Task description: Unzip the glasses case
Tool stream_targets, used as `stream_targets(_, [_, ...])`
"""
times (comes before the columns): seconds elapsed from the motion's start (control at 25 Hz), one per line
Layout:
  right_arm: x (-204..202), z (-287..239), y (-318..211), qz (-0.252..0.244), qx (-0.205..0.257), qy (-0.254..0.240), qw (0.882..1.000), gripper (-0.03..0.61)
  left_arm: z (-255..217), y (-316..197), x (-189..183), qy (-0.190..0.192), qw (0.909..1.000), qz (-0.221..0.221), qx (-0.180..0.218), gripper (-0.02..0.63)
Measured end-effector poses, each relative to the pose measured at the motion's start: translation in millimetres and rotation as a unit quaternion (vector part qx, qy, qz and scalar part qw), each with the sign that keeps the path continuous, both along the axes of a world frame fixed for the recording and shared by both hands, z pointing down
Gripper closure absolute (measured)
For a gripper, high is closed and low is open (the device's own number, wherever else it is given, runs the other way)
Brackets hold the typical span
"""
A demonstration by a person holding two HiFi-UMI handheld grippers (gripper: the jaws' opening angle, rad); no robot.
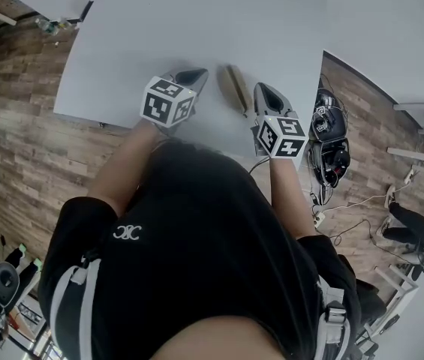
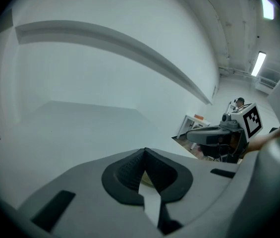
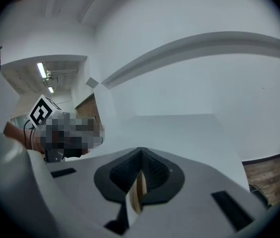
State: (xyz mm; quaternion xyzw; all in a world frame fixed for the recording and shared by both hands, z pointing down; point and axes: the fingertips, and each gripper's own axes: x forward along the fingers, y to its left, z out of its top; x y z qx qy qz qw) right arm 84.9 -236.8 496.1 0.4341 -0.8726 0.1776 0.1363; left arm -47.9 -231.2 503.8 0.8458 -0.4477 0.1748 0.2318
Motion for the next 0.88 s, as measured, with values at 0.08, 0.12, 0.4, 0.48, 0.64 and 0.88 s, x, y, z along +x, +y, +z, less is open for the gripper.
stream_targets(0.08, [1,0,-2,0.001,-0.001,-0.001,1.0,0.566,0,-1,0,0.001,1.0,0.0,0.0,0.611])
stream_targets(0.12, [1,-1,-2,0.001,-0.002,-0.001,1.0,0.566,-1,-1,-1,0.003,1.0,-0.001,0.002,0.611])
stream_targets(0.4, [-3,2,1,-0.005,-0.002,0.004,1.0,0.566,4,7,-1,0.007,1.0,-0.004,-0.002,0.611])
stream_targets(0.48, [-3,3,2,-0.008,-0.004,0.006,1.0,0.566,5,8,-2,0.009,0.9999,-0.007,-0.006,0.611])
stream_targets(0.64, [-4,4,5,-0.012,-0.006,0.009,1.0,0.566,4,12,-4,0.014,0.9998,-0.01,-0.008,0.611])
stream_targets(0.88, [-8,5,6,-0.015,-0.005,0.018,1.0,0.566,-4,14,-5,0.008,0.9999,-0.007,0.001,0.611])
